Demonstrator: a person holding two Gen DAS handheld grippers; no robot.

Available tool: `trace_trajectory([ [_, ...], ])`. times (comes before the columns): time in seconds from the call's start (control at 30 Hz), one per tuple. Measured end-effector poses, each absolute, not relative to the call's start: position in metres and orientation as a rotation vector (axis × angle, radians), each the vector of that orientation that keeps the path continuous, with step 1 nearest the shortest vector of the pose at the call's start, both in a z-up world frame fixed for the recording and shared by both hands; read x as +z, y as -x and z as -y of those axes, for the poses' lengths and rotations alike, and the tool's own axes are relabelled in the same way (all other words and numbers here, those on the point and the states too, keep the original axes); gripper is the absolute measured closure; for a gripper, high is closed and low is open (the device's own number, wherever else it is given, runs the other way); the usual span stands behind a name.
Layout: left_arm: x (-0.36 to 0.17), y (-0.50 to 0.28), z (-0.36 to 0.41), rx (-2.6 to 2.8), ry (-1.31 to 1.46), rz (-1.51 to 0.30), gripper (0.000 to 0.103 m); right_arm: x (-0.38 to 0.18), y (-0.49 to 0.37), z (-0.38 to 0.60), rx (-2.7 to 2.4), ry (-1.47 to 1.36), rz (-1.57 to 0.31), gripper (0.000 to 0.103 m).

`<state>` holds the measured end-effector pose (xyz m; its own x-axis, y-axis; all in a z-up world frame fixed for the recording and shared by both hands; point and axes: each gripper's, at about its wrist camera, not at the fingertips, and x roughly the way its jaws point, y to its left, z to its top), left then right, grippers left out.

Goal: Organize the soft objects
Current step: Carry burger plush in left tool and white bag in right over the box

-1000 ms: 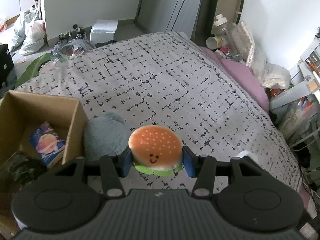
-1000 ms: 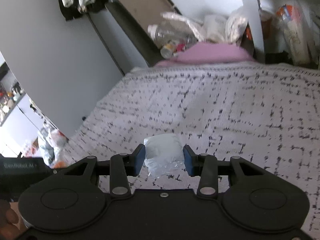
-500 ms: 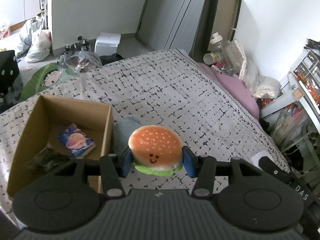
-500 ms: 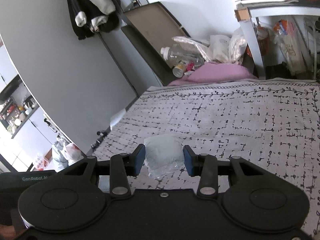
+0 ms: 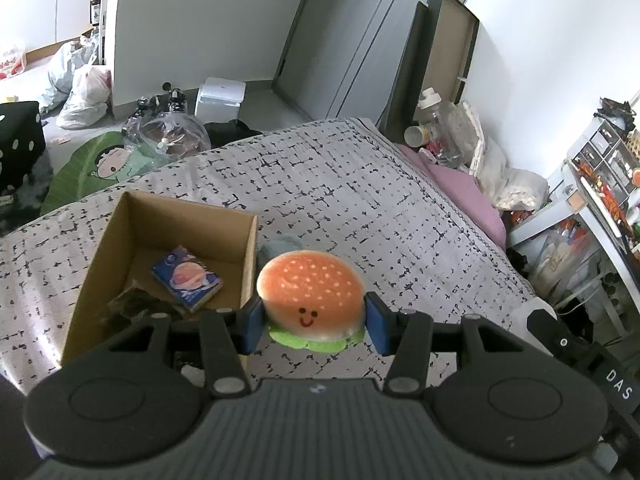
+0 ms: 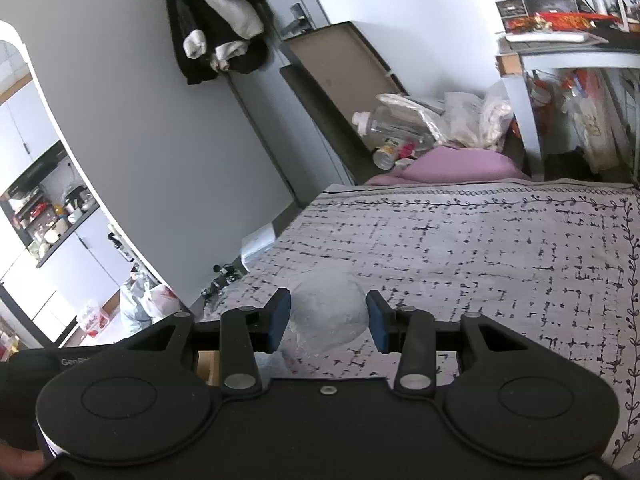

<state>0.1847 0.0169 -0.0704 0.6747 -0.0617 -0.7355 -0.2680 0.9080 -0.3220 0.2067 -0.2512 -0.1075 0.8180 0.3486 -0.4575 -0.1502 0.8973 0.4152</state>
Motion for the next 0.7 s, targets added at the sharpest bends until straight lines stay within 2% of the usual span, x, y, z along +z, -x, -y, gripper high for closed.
trace_trajectory([
  [0.7,-0.057,-0.152,-0.064,0.143,0.464,-0.799,0.052,-0.088,-0.183,0.198,0.356,-0.301,-0.547,0.062],
])
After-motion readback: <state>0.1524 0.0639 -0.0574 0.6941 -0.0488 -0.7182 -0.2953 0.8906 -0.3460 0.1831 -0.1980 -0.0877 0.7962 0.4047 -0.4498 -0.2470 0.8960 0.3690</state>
